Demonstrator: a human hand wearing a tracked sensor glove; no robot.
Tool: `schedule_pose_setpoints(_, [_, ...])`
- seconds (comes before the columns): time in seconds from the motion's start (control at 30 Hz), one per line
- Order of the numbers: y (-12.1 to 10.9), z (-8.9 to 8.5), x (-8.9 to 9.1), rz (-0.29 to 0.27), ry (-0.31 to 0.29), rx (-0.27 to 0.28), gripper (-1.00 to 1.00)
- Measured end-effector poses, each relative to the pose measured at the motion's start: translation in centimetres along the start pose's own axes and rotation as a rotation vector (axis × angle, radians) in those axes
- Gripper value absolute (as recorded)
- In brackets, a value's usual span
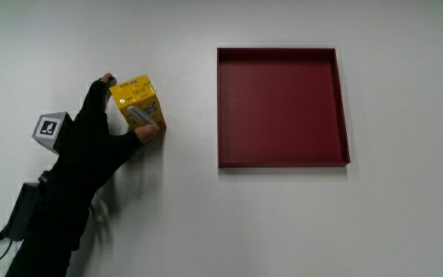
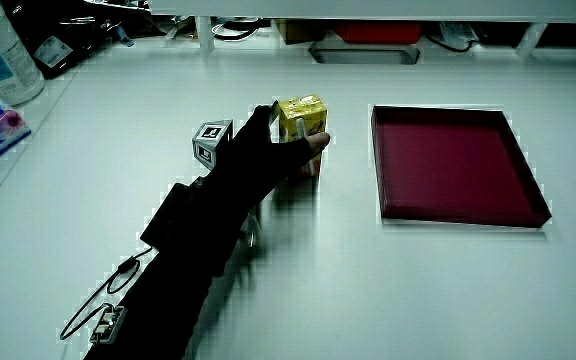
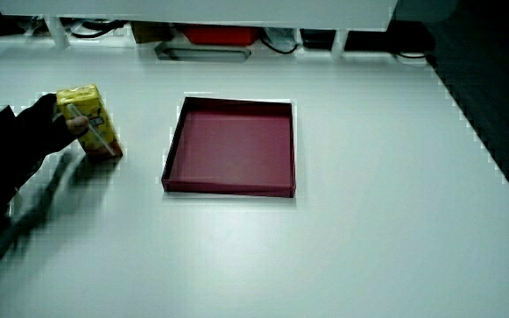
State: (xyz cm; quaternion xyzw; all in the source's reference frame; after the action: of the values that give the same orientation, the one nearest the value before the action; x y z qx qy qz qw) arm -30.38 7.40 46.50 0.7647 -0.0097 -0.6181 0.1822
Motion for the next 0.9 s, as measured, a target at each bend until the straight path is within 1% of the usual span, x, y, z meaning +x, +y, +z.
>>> schedule_pose_setpoints(0.03, [0.2, 0.0, 0.0, 0.004, -0.002, 0.000, 0.00])
schedule_pose_setpoints(0.07, [0.3, -0.1, 0.4, 0.003, -0.013, 0.000, 0.00])
schedule_pose_setpoints(0.13, [0.7, 0.2, -0.1, -0.007, 0.009, 0.001, 0.00])
schedule_pose_setpoints(0.17, [0.8, 0.3, -0.2, 0.005, 0.016, 0.003, 0.00])
schedule_pose_setpoints(0.23, [1.4, 0.4, -0.6, 0.003, 0.025, -0.001, 0.00])
schedule_pose_setpoints(0.27, [1.7, 0.6, -1.1, 0.012, 0.039, 0.002, 0.00])
schedule_pose_setpoints(0.3, [2.0, 0.3, -0.6, 0.005, 0.009, -0.003, 0.00])
schedule_pose_setpoints(0.37, [2.5, 0.2, -0.5, 0.012, 0.002, -0.004, 0.00])
schedule_pose_setpoints(0.4, [2.9, 0.5, -1.1, 0.015, 0.022, -0.005, 0.00])
schedule_pose_setpoints(0.47, [3.6, 0.5, -1.4, 0.010, 0.021, -0.011, 0.00])
schedule_pose_setpoints(0.5, [3.9, 0.2, -1.0, 0.025, 0.013, -0.013, 0.00])
schedule_pose_setpoints(0.53, [4.3, 0.3, -1.3, 0.038, 0.015, -0.013, 0.00])
schedule_pose_setpoints(0.57, [4.8, 0.5, -2.0, 0.030, 0.033, -0.017, 0.00])
schedule_pose_setpoints(0.6, [5.2, 0.5, -2.1, 0.035, 0.027, -0.018, 0.00])
schedule_pose_setpoints(0.67, [5.9, 0.1, -1.6, 0.045, -0.002, -0.021, 0.00])
schedule_pose_setpoints(0.7, [6.3, 0.0, -1.7, 0.061, -0.007, -0.017, 0.00])
schedule_pose_setpoints(0.73, [6.7, -0.1, -1.6, 0.044, -0.023, -0.025, 0.00])
schedule_pose_setpoints(0.77, [7.1, -0.1, -2.0, 0.044, -0.010, -0.026, 0.00])
schedule_pose_setpoints(0.8, [7.4, -0.3, -1.8, 0.071, -0.017, -0.019, 0.00])
schedule_pose_setpoints(0.83, [7.8, -0.5, -1.6, 0.058, -0.031, -0.024, 0.00])
schedule_pose_setpoints(0.9, [8.6, -0.6, -1.8, 0.064, -0.042, -0.022, 0.00])
